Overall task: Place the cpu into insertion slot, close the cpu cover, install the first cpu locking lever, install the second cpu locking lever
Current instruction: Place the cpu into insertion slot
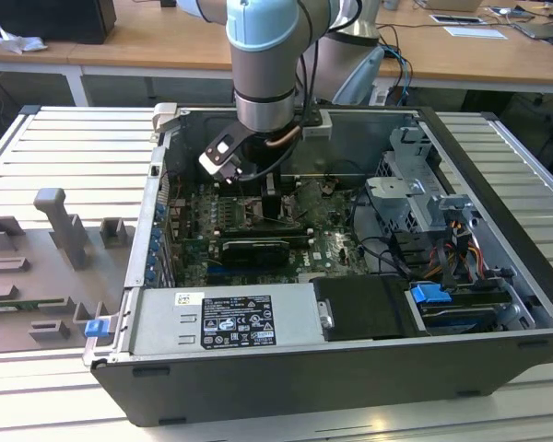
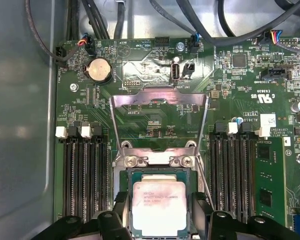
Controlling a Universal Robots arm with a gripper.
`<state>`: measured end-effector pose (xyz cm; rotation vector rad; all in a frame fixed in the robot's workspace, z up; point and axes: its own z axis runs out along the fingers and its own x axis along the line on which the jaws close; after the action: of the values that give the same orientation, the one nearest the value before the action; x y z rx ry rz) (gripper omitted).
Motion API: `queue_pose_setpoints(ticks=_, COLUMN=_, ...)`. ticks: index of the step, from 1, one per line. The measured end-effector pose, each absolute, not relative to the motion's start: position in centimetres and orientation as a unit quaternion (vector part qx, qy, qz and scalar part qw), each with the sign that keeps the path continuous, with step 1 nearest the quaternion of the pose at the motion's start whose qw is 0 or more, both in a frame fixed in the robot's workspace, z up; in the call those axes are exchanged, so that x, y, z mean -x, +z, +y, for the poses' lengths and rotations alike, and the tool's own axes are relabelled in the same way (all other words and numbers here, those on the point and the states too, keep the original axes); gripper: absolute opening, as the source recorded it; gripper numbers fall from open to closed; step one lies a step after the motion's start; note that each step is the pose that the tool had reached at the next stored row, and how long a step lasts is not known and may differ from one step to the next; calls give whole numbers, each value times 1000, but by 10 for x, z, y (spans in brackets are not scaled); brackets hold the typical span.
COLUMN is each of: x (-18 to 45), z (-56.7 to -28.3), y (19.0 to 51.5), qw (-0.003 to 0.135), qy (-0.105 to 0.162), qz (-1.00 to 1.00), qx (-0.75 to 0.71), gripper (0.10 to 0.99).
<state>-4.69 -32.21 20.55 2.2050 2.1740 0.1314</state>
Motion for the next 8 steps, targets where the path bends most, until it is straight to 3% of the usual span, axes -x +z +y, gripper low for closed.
queue_pose_setpoints(ticks=6, x=47, z=-322, y=208, qw=21, qy=42, qz=701, qx=-711, gripper=596)
queue_pose_setpoints(ticks=8, x=47, z=-322, y=209, qw=21, qy=42, qz=701, qx=-711, gripper=467)
